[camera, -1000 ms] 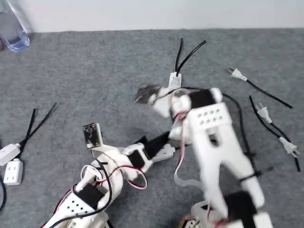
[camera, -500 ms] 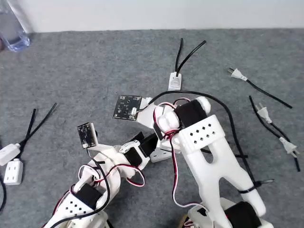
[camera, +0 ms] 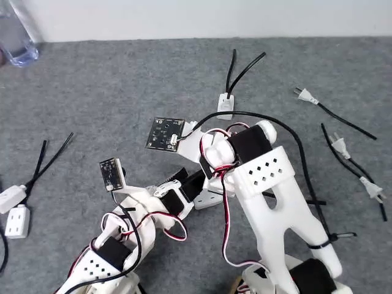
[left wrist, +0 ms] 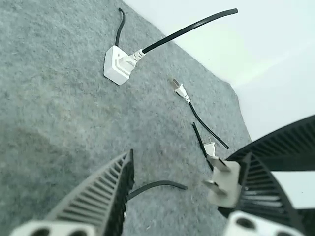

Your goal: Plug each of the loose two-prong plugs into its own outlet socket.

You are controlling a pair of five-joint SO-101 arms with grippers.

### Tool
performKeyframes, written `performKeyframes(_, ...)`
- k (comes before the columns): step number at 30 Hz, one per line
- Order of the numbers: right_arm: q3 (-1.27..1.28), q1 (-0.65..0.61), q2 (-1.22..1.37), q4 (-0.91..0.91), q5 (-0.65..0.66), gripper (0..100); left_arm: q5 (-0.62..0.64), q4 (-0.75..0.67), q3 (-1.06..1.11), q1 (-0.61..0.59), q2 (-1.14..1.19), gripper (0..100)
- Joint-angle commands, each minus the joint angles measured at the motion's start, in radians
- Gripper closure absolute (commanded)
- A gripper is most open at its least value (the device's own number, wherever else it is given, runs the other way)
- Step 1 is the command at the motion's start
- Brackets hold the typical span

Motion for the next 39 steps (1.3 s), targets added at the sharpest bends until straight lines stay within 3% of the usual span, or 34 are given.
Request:
performKeyframes(1, -0.077, -0.008, -0.05, 0.045, 0.032, 99.1, -0.002, -0.003, 0.002, -0.006, 0.003, 68)
performKeyframes(7, -0.08, 0.053, -0.053, 0.073, 0.057, 99.1, -0.002, -0.003, 0.002, -0.006, 0.003, 68)
performKeyframes(39, -0.11, 0.027, -0.162, 0.074, 0.025, 99.1, -0.002, -0.002, 0.004, -0.006, 0.003, 68)
